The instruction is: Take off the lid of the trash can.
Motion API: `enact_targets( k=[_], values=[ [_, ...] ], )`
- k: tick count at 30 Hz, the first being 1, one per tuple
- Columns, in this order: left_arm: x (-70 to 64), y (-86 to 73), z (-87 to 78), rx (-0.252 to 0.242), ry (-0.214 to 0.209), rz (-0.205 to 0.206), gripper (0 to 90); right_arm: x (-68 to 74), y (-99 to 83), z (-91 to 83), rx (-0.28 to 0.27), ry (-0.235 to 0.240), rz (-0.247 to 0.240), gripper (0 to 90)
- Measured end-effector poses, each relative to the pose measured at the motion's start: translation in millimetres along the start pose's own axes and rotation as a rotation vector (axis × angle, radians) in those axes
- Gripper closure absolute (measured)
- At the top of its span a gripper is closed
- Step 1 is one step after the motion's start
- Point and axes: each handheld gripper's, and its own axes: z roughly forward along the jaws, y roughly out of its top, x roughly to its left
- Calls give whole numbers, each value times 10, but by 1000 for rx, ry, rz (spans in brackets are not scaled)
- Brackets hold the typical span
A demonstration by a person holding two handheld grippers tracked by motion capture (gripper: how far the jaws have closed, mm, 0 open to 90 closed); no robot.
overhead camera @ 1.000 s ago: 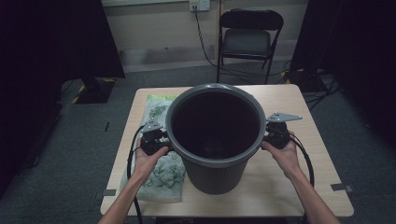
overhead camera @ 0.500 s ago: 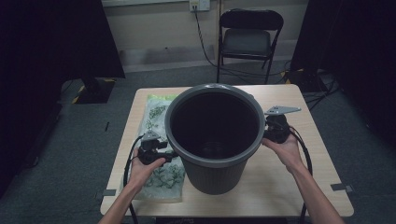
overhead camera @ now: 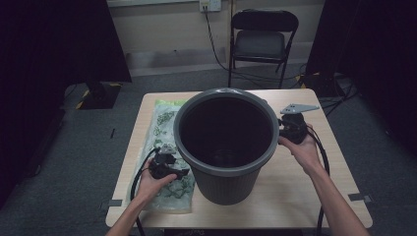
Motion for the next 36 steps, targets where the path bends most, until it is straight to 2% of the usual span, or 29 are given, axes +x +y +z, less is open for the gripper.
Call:
enact_targets(
  k=[2, 3, 5, 8, 9, 10, 11, 12, 13, 17, 20, 22, 23, 25, 26, 28, 31, 33, 36],
  values=[
    [-6, -13, 13, 11, 15, 5, 232, -16, 80, -9, 8, 2, -19, 469],
    [-4, -35, 12, -5, 28, 22, 234, -18, 121, -22, 3, -6, -18, 482],
    [-12, -54, 5, 0, 47, 26, 234, -37, 206, -52, -10, 34, -21, 530],
    [-24, -78, -11, 5, 95, 44, 235, -67, 359, -118, -14, -6, -35, 525],
    [-45, -95, -10, 3, 101, 37, 235, -79, 396, -129, -8, -16, -33, 530],
    [-43, -99, -16, 11, 98, 42, 231, -104, 457, -141, 13, 10, -23, 566],
    [-36, -95, -19, 13, 101, 51, 228, -115, 491, -146, 23, 19, -25, 562],
    [-46, -94, -7, 3, 109, 36, 226, -125, 533, -151, 25, 14, -32, 560],
    [-45, -91, -9, 11, 114, 42, 221, -133, 583, -158, 29, 20, -47, 558],
    [-70, -89, 33, -9, 109, 26, 174, -161, 725, -205, 18, 14, -57, 530],
    [-56, -100, 36, -17, 110, 42, 151, -177, 837, -254, -11, 9, -42, 534],
    [-61, -129, 45, -46, 111, 42, 145, -172, 919, -290, -25, 3, -49, 538],
    [-53, -148, 50, -67, 111, 52, 141, -172, 962, -310, -29, 6, -55, 547],
    [-61, -161, 50, -74, 108, 42, 139, -163, 1052, -357, -38, 10, -53, 546],
    [-68, -157, 54, -74, 113, 35, 138, -150, 1110, -385, -39, 29, -49, 550],
    [-74, -156, 57, -74, 119, 29, 137, -99, 1180, -419, -42, 8, -77, 563],
    [-76, -175, 65, -90, 115, 30, 133, -52, 1253, -449, -55, 10, -90, 585],
    [-57, -181, 69, -101, 113, 46, 128, -39, 1269, -438, -62, 41, -84, 604],
    [-65, -180, 75, -101, 110, 35, 121, 39, 1295, -432, -73, 77, -101, 620]
  ],
)
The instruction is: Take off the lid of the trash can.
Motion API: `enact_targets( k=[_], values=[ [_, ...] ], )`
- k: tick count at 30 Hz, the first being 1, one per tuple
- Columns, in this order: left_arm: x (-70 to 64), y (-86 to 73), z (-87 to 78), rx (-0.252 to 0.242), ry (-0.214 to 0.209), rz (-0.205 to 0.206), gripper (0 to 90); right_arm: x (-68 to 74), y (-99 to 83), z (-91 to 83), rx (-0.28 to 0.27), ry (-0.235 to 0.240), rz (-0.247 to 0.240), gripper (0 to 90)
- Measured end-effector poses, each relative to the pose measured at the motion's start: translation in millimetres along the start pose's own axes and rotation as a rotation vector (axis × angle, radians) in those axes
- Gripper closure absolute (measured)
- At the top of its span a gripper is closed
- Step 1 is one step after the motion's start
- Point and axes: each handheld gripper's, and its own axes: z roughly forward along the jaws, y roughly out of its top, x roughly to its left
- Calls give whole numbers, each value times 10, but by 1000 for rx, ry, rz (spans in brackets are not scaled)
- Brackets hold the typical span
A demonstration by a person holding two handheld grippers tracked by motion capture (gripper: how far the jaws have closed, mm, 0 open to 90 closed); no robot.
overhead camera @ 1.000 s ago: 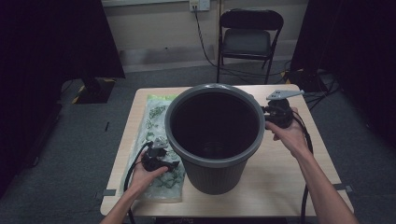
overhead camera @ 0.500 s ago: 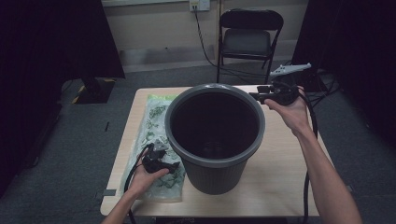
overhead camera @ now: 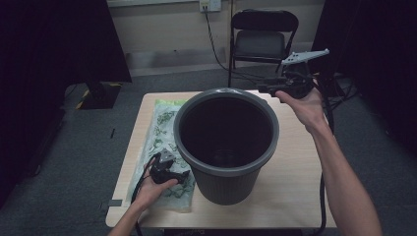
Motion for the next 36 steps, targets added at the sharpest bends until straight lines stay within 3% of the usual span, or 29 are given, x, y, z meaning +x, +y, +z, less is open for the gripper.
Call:
enact_targets(
  k=[7, 11, 15, 18, 26, 27, 33, 36],
  values=[
    [6, 4, 4, -4, 0, 5, 120, 124, 128, 39, 28, 62, -51, 636],
    [6, 4, 3, -3, -1, 5, 120, 195, 180, 119, 114, 100, -83, 640],
    [6, 4, 4, -4, -2, 5, 119, 242, 233, 146, 142, 64, -101, 635],
    [7, 4, 8, -7, -6, 4, 116, 245, 257, 165, 180, 85, -104, 644],
    [7, 5, 8, -6, -6, 4, 115, 346, 280, 407, 353, 99, -160, 670],
    [7, 5, 8, -6, -6, 4, 115, 356, 277, 456, 395, 100, -165, 671],
    [8, 5, 9, -6, -7, 5, 115, 387, 285, 560, 449, 98, -157, 713],
    [12, 7, 11, -8, -7, 9, 115, 418, 289, 615, 485, 74, -185, 722]
  ],
)
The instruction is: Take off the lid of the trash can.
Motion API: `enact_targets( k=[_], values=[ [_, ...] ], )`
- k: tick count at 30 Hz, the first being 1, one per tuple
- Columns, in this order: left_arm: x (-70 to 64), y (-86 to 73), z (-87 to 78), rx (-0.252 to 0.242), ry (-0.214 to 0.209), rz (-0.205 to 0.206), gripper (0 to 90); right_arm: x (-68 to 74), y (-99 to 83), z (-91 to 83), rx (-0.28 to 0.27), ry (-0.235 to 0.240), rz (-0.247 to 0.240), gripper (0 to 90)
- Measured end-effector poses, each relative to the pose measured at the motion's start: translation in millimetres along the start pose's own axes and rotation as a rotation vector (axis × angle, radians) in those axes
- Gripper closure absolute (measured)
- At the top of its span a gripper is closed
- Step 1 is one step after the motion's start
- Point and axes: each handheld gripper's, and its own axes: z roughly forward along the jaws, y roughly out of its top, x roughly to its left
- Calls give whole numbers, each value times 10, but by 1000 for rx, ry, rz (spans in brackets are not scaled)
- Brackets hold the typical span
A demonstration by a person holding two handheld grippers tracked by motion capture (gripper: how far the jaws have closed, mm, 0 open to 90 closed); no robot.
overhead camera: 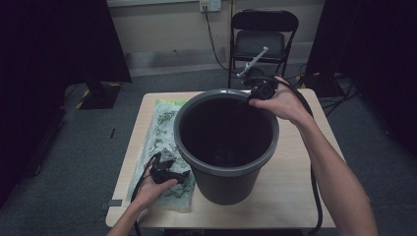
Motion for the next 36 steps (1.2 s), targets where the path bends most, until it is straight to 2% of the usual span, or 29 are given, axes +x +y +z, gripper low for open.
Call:
enact_targets(
  k=[5, 9, 15, 17, 19, 20, 25, 30, 32, 33, 34, 36],
  values=[
    [1, 0, 0, 0, -1, 1, 115, -17, -2, -22, -11, 12, 15, 729],
    [1, 2, -1, 2, 1, 2, 115, -25, 5, -79, -43, 19, 31, 737],
    [1, 2, -1, 2, 1, 2, 115, -26, 31, -176, -94, 4, 26, 743],
    [1, 2, -1, 3, 1, 2, 115, -23, 35, -189, -86, 1, 15, 692],
    [1, 1, 0, 1, -1, 1, 115, -28, 34, -180, -57, 14, 4, 679],
    [1, 1, 0, 0, -1, 1, 115, -35, 32, -177, -48, -3, 9, 683],
    [2, 1, 1, 0, -1, 2, 115, -47, 26, -155, -28, 13, -4, 746],
    [6, 3, -1, 2, 4, 9, 115, -25, 57, -118, 1, 6, -19, 740],
    [3, 3, -2, 3, 2, 6, 115, -24, 60, -120, 1, 4, -23, 743],
    [2, 1, 1, 0, -1, 3, 115, -5, 59, -124, -1, -9, -43, 743],
    [5, 4, -3, 4, 6, 9, 115, 3, 61, -131, 6, -14, -42, 749],
    [5, 4, -2, 4, 5, 9, 115, -17, 55, -165, -20, 2, -30, 769]
  ],
)
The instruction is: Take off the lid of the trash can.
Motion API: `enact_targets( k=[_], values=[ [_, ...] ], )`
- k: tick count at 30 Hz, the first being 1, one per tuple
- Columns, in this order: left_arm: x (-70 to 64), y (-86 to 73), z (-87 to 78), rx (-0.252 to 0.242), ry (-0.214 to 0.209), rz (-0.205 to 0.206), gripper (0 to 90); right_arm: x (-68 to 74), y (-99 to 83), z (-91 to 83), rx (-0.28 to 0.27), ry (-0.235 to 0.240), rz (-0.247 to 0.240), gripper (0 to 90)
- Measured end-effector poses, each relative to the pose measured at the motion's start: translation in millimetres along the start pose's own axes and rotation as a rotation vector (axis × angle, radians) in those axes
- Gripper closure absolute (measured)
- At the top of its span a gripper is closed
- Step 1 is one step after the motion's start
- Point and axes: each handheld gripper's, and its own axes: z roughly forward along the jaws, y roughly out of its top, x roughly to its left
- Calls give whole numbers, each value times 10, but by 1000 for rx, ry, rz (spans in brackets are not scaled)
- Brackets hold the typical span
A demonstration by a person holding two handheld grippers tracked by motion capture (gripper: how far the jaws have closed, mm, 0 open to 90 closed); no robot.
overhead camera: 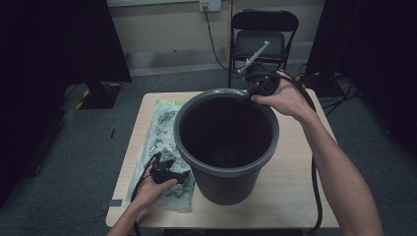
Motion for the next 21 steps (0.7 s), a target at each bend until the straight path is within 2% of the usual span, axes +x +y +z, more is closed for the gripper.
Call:
enact_targets(
  k=[2, 6, 9, 11, 15, 21],
  values=[
    [1, 0, 0, 0, 0, 1, 115, -24, -8, -74, -48, 5, 16, 784],
    [-1, 0, 2, -1, 1, 0, 115, -31, -21, -147, -91, 20, 44, 791],
    [-1, 0, 2, -1, 1, 0, 115, -77, -57, -174, -151, 93, 114, 798],
    [-1, 1, 3, -1, 0, 1, 115, -100, -84, -198, -177, 112, 131, 800],
    [0, 2, 4, -1, 0, 1, 115, -160, -117, -246, -224, 179, 168, 804],
    [0, 2, 3, -1, -1, 1, 115, -187, -123, -302, -253, 230, 226, 806]
  ],
)
